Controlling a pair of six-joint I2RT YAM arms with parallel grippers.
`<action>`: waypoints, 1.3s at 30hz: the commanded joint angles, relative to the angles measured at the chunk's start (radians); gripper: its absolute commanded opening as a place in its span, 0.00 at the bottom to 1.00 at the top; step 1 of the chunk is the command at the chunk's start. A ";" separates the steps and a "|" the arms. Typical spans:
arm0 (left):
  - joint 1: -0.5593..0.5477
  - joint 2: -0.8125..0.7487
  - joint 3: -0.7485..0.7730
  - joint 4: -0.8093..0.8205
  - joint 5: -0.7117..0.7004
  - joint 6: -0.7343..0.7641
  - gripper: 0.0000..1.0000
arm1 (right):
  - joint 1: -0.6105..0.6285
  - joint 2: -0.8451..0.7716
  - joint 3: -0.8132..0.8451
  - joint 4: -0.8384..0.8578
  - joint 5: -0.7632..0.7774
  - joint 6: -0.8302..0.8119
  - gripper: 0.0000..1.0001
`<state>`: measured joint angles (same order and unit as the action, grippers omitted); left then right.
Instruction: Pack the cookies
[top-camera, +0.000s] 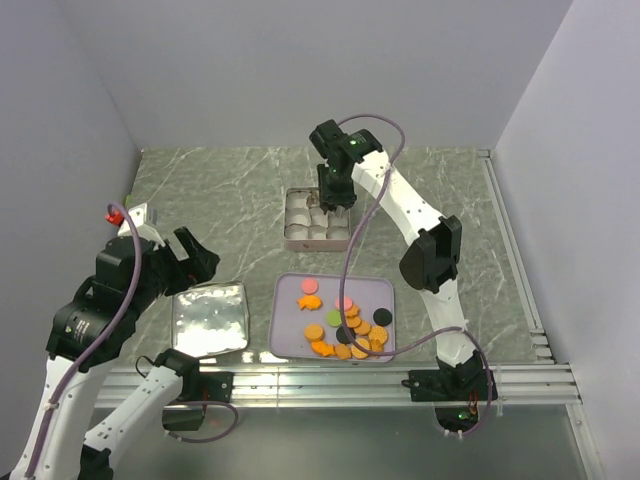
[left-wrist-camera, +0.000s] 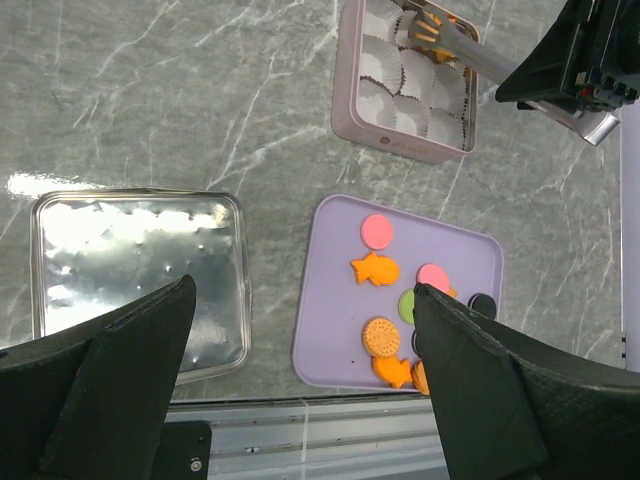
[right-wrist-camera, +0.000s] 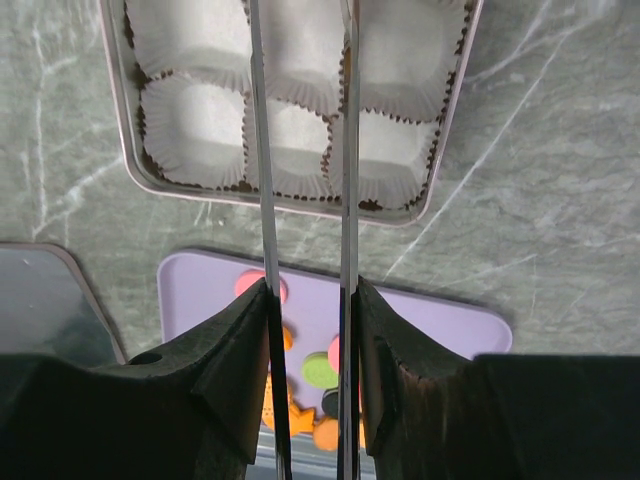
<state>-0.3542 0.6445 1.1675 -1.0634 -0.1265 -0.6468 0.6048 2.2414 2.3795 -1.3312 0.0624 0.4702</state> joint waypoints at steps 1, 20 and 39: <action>-0.003 -0.011 0.041 -0.018 -0.028 0.026 0.97 | -0.016 0.017 0.067 0.038 -0.015 -0.002 0.38; -0.003 -0.017 0.043 -0.033 -0.058 0.036 0.98 | -0.023 0.018 0.053 0.049 -0.046 0.021 0.56; -0.003 -0.055 0.024 -0.029 -0.073 0.000 0.98 | -0.027 -0.127 0.040 -0.005 -0.026 0.022 0.57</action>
<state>-0.3542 0.6033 1.1790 -1.1088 -0.1806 -0.6281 0.5842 2.2406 2.4081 -1.3186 0.0185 0.4931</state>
